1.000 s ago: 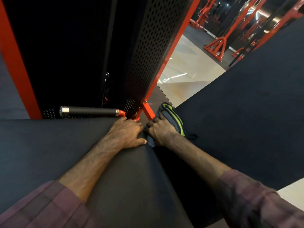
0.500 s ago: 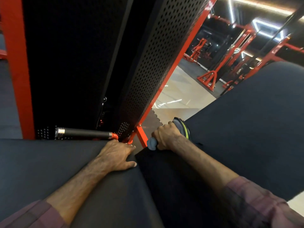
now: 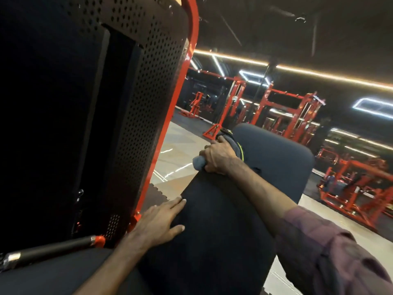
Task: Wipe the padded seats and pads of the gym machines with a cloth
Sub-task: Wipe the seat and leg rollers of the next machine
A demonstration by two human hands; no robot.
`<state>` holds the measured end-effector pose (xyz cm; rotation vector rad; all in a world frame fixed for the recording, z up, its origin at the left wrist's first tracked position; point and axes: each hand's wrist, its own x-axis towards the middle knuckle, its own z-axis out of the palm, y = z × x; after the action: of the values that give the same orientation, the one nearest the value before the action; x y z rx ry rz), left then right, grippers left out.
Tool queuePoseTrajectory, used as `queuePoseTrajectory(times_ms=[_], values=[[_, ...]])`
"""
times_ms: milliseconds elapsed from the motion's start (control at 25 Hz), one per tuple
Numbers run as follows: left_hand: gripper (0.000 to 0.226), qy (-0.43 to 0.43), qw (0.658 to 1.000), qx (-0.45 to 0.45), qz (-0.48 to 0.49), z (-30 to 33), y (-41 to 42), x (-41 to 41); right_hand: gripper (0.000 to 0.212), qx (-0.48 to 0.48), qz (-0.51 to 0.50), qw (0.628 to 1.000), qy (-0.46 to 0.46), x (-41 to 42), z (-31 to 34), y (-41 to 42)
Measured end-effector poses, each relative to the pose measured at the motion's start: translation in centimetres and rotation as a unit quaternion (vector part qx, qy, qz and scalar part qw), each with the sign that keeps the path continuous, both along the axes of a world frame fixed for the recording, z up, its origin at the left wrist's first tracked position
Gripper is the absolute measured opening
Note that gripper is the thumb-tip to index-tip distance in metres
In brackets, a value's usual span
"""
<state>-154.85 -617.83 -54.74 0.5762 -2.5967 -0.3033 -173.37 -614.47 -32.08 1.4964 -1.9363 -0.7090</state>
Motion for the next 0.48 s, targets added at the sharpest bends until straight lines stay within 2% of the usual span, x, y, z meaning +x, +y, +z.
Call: queuePoseTrajectory(times_ms=[120,240,400,480], values=[[0.087,0.042,0.999,-0.024,-0.024,7.2,0.6,-3.4,0.036,-0.061,-0.031,0.998,-0.012,-1.5,4.0,0.4],[0.088,0.051,0.997,-0.039,-0.043,11.7,0.5,-6.4,0.035,-0.126,-0.077,0.988,-0.033,-2.6,7.2,1.0],[0.091,0.071,0.995,-0.025,-0.062,16.0,0.8,-9.4,0.039,-0.229,-0.104,0.955,-0.158,-4.4,10.3,2.7],[0.091,0.067,0.995,-0.014,-0.076,17.0,1.6,-10.4,0.039,-0.247,-0.099,0.946,-0.182,-4.9,10.5,3.6]])
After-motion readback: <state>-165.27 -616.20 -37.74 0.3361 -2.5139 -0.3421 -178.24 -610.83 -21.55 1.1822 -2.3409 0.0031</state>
